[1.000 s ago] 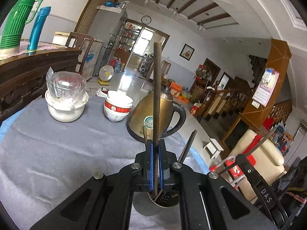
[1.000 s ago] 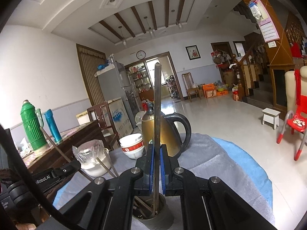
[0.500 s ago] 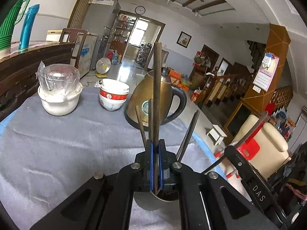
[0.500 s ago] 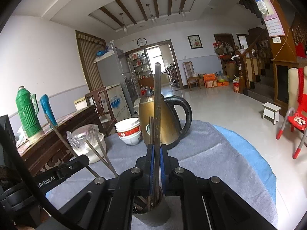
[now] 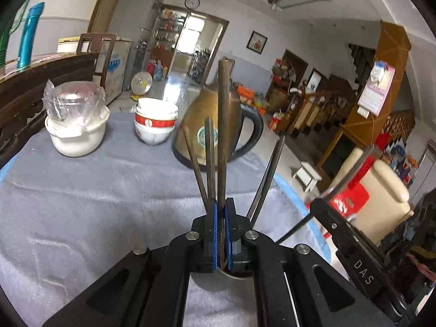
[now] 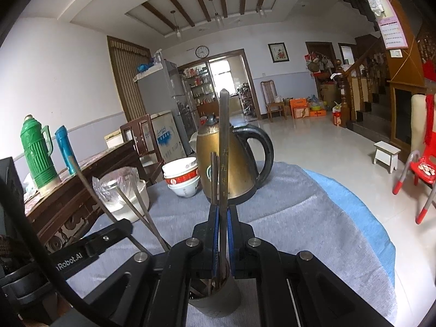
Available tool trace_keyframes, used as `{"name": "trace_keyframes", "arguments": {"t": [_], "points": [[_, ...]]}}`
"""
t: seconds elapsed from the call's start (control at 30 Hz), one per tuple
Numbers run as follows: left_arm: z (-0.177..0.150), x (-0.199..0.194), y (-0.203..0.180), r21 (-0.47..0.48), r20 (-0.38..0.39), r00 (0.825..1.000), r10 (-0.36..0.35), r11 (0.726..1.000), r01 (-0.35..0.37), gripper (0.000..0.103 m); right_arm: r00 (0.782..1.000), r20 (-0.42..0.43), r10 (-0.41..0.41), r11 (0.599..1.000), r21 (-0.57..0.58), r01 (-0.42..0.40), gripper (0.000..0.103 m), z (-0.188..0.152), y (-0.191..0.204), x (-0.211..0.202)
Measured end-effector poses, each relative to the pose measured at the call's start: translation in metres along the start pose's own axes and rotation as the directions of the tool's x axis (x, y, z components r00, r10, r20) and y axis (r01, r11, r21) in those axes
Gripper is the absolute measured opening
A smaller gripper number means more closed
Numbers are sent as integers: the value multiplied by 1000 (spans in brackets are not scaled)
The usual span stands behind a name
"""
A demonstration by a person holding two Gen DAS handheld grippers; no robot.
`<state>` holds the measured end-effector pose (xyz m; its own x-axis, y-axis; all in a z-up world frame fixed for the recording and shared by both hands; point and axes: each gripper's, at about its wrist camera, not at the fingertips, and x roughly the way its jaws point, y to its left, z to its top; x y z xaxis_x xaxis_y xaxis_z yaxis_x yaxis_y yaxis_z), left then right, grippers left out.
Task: Organize utensils
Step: 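Open both tools to drop the chopsticks into the cup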
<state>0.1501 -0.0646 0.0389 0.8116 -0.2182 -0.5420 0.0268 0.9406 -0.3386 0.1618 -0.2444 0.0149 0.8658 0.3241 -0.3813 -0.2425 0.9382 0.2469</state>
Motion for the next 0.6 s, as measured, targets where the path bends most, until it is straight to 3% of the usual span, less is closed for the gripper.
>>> {"name": "trace_keyframes", "arguments": {"t": [0.1,0.13,0.17,0.2,0.23,0.27,0.37,0.4,0.43,0.6], "points": [[-1,4,3,-7,-34,999,-4,1000,4,6,999,-44,10,1000,-12,-10,7,-2,1,8],[0,3,4,-11,-38,999,1,1000,-1,13,998,-56,15,1000,-12,-16,8,-3,0,11],[1,1,5,-14,-35,999,5,1000,-6,28,997,-73,15,1000,-11,-16,8,-3,-1,14],[3,-3,6,-17,-30,1000,9,1000,-10,34,996,-85,14,1000,-7,-15,8,-3,-3,16],[3,-6,8,-20,-24,1000,12,1000,-13,48,996,-90,14,1000,-1,-15,9,-2,-4,17],[5,-11,9,-22,-8,1000,17,1000,-17,50,996,-85,7,1000,5,-7,9,-1,-6,15],[11,-27,16,-33,26,1000,16,999,-15,55,999,-52,-9,1000,20,10,31,6,-9,4],[13,-32,19,-41,32,999,16,999,-15,56,999,-30,-11,1000,25,12,56,10,-10,-1],[14,-38,22,-47,41,999,18,999,-16,56,1000,-1,-9,999,31,9,74,13,-10,-6],[11,-69,44,-64,88,995,45,997,-39,64,998,58,-27,999,40,25,74,19,-10,-34]]}}
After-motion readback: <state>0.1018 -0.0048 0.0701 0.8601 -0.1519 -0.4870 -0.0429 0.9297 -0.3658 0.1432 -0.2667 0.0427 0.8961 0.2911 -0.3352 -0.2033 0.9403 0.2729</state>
